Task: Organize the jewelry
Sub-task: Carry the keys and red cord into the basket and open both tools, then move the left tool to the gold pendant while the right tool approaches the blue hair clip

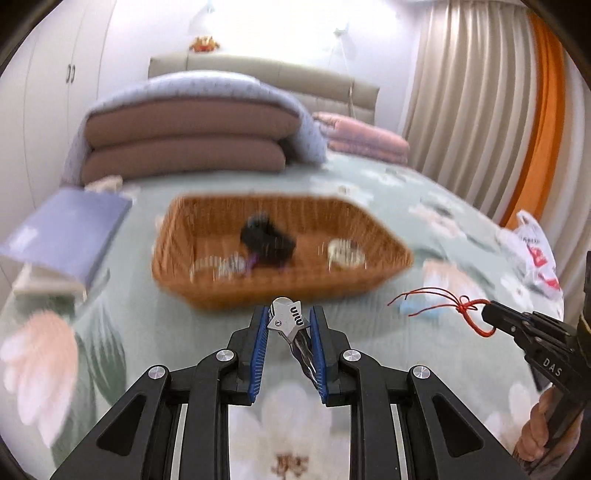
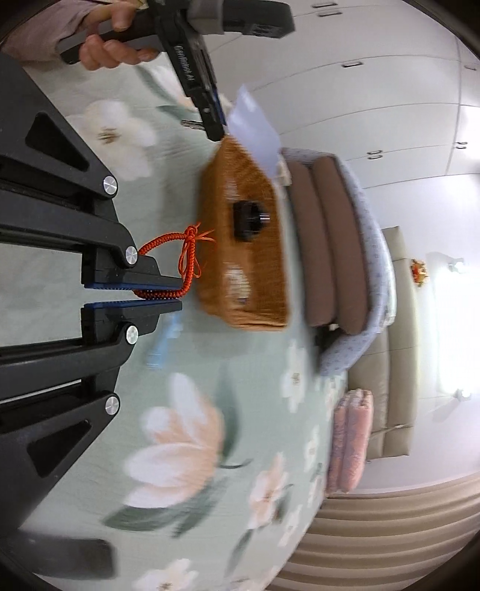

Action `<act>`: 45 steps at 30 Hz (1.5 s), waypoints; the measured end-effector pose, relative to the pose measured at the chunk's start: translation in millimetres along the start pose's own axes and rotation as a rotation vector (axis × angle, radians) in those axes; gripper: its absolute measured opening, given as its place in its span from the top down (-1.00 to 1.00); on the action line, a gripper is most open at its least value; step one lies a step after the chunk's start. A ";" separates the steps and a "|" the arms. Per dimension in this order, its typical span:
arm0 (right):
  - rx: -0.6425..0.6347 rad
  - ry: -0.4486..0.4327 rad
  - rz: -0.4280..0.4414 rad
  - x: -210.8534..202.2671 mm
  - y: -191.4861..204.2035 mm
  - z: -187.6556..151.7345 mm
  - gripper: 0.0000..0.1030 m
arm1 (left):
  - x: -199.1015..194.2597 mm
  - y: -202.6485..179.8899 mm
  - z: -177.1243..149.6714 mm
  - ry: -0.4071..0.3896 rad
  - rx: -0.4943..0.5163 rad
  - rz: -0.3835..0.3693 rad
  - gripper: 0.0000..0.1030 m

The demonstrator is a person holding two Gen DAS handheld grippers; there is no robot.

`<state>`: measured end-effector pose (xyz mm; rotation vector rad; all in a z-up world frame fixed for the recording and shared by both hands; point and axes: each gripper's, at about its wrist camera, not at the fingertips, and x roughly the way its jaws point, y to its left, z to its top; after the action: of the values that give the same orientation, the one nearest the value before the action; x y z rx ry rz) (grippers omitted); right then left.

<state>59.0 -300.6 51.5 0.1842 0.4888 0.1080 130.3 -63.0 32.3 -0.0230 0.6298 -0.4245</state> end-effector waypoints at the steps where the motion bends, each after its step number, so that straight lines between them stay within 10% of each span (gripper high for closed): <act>1: -0.007 -0.023 -0.007 5.3 3.1 13.8 0.90 | -0.6 -1.5 8.0 -0.017 0.007 0.004 0.56; 10: 0.015 -0.056 -0.001 87.5 21.1 83.8 0.90 | 51.7 7.2 67.4 -0.070 -0.044 0.059 0.56; 21: 0.071 0.117 0.058 163.0 7.5 53.7 0.90 | 103.2 33.7 53.5 -0.035 -0.085 0.044 0.56; 36: 0.044 0.137 0.100 165.7 15.1 44.1 0.87 | 108.5 29.7 47.7 -0.016 -0.061 0.045 0.53; 39: 0.042 0.124 0.091 161.8 13.3 44.4 0.86 | 105.3 30.4 48.2 -0.023 -0.071 0.030 0.05; 45: 0.044 0.090 0.095 153.4 12.3 46.5 0.86 | 95.3 37.5 48.9 -0.067 -0.105 0.028 0.00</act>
<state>215.0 -273.0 24.3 0.2463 0.5723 0.1989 241.8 -71.3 12.5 -0.1278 0.5851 -0.3618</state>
